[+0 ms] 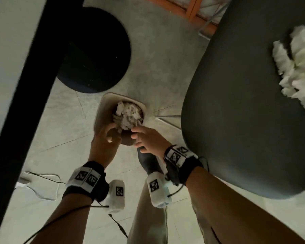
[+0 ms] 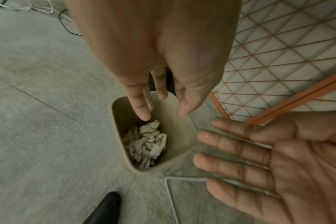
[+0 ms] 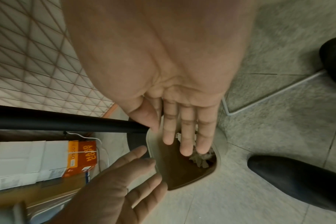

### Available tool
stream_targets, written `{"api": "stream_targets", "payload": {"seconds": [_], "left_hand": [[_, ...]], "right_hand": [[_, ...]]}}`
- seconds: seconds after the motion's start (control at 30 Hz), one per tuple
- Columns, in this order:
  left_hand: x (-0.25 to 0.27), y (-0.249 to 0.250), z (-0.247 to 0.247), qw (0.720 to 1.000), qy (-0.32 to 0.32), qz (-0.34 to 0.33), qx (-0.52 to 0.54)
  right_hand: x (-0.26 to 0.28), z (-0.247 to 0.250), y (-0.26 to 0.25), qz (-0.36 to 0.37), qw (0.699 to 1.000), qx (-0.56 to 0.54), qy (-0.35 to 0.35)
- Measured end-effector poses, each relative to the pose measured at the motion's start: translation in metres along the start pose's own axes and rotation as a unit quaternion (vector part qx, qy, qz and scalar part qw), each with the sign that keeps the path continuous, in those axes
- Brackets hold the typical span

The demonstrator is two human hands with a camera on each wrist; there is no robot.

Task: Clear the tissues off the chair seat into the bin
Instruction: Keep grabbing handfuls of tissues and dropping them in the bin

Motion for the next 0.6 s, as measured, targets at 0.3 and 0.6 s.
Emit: {"api": "stream_targets", "payload": {"seconds": [0.3,0.6], "left_hand": [[0.089,0.128,-0.036,0.989,-0.096,-0.112,0.013],[0.119,0.292,-0.11,0.951,-0.196,-0.228,-0.07]], "right_hand": [[0.116,0.072,-0.021,0.073,0.989,-0.117,0.053],[0.214,0.255,-0.023,0.182,0.925,-0.129,0.307]]}}
Point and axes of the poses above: each hand's wrist, its own x-axis away from the middle knuckle, its own z-axis out of the back of the hand, y = z × x, the point moved 7 cm from there along -x, towards the middle knuckle, and after that the axes turned 5 degrees about z, right-handed, at the moved point
